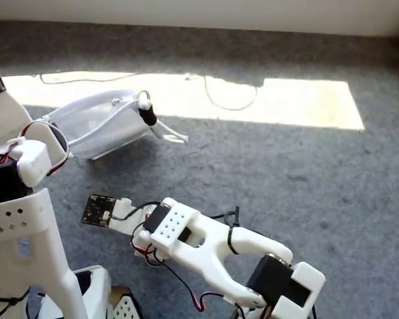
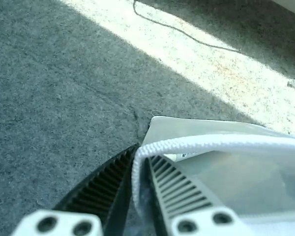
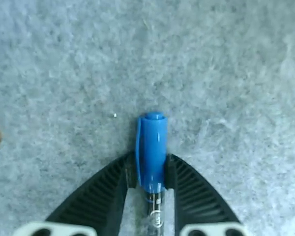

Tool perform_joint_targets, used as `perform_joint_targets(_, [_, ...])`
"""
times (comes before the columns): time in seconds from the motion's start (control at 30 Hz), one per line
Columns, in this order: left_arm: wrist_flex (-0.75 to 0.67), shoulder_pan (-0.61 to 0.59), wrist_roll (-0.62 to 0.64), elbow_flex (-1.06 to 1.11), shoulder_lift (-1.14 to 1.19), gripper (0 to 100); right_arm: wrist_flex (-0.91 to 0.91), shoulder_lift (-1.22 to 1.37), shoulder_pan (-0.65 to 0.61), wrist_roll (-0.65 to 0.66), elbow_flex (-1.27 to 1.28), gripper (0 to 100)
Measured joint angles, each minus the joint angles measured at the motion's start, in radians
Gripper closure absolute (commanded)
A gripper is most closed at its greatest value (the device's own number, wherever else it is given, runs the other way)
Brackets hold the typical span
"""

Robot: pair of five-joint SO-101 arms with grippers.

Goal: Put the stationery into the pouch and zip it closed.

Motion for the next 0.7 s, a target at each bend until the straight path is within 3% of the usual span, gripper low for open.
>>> perform_joint_targets(0.43, [0.0,0.0,0.0,0.0,0.0,99,0.258,0.002,0.06,0.061,-0.086,98.2])
perform_joint_targets(0.7, [0.0,0.0,0.0,0.0,0.0,99,0.305,0.002,0.068,0.061,-0.095,98.4])
